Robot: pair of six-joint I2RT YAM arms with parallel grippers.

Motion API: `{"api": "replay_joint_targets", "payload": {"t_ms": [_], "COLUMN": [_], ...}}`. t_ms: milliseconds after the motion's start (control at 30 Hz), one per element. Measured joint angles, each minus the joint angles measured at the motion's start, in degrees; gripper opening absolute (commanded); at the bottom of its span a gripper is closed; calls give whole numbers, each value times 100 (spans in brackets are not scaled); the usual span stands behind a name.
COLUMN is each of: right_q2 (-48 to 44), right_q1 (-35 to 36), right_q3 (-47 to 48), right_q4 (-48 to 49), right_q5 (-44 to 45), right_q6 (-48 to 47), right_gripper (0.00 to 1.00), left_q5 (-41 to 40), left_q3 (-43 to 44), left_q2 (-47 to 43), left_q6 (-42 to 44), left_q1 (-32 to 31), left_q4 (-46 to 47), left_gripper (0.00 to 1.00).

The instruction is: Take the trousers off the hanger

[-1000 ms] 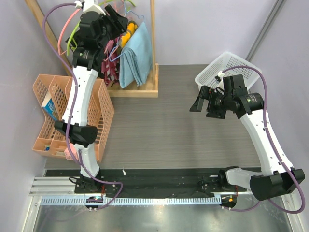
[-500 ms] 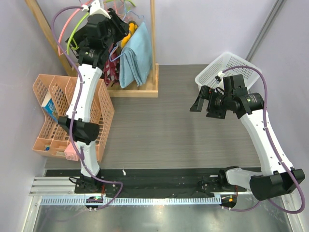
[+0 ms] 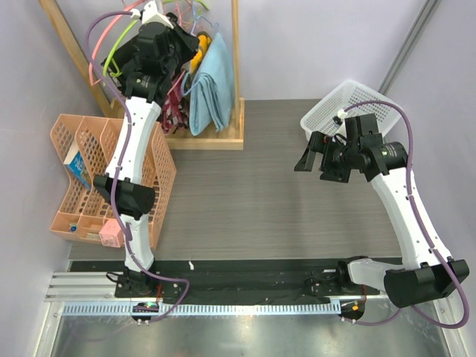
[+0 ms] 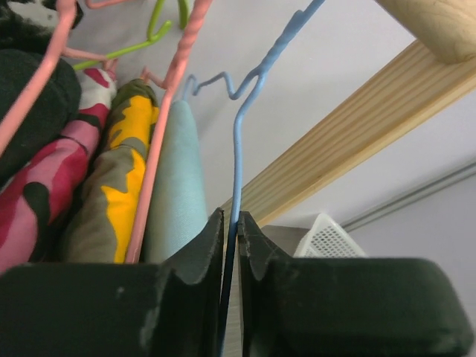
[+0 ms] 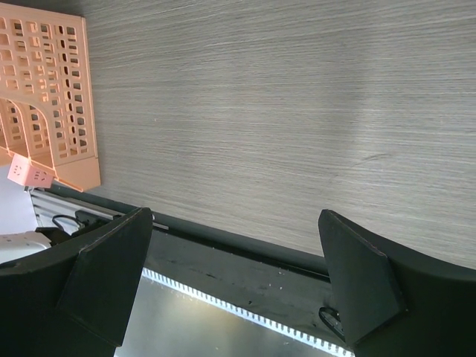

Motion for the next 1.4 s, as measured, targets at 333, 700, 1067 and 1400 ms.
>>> {"api": "replay_joint_targets", "payload": {"t_ms": [333,700,1067,1400], "right_q2": [87,249,275,348], "right_q1": [-44,-44,-44,-44], "right_q3": [118,321,407,415], "right_q4": [-57,-129,-164,-170], "right_q5": [59,103,103,101], "right_q6": [-92,-212,-214,-212], "right_gripper": [100,100,100,100], "left_q5": [267,282,278,345], "left_q3": [11,44,173,323], "left_q2": [59,7,-20,-37], "left_q6": [-199,76,81,-212], "left_q1": [-42,-39,-13,120], "left_q4": [249,365,481,527], "left_gripper": [0,0,0,0]}}
